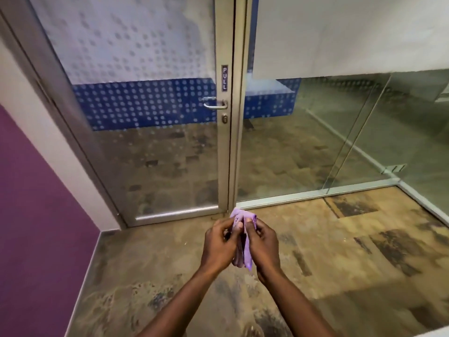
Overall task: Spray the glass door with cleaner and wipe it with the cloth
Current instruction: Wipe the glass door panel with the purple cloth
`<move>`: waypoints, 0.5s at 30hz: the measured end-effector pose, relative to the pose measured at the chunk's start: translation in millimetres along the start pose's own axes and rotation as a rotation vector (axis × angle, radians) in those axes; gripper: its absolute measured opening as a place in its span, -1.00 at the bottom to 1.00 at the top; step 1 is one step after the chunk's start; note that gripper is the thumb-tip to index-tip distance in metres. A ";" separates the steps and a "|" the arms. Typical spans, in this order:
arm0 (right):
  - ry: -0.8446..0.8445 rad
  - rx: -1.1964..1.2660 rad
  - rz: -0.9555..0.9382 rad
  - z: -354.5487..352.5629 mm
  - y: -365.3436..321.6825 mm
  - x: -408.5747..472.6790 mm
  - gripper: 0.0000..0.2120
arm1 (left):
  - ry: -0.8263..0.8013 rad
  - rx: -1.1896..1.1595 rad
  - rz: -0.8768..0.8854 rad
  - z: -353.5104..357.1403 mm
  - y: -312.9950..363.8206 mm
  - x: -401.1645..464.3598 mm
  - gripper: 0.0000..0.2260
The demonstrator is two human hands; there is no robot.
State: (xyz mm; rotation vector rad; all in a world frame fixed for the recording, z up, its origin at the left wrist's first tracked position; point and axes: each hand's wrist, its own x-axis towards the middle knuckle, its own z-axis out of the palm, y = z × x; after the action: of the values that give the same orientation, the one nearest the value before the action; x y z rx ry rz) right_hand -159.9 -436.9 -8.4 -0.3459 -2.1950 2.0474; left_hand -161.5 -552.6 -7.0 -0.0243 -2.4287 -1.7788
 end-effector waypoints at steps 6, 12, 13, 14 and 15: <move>-0.149 0.196 0.077 43.8 -8.1 52.9 -0.67 | -0.009 -0.045 -0.047 -28.7 -17.3 54.8 -0.74; -0.282 0.248 0.090 87.1 -19.4 121.6 -0.74 | 0.028 0.020 -0.044 -47.7 -22.1 125.8 -0.73; -0.315 0.248 0.086 93.6 -20.8 134.0 -0.79 | 0.031 0.057 -0.040 -50.2 -22.3 139.6 -0.72; -0.343 0.246 0.081 99.5 -21.8 146.2 -0.83 | 0.035 0.099 -0.033 -51.9 -22.7 153.2 -0.70; -0.356 0.246 0.083 105.2 -22.6 159.0 -0.85 | 0.036 0.123 -0.029 -52.9 -23.1 165.8 -0.67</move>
State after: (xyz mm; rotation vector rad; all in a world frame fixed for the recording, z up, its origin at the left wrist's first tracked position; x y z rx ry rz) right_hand -340.9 -500.8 -4.9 -0.0476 -2.0951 2.5603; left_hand -322.9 -620.6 5.9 0.0546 -2.5200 -1.6225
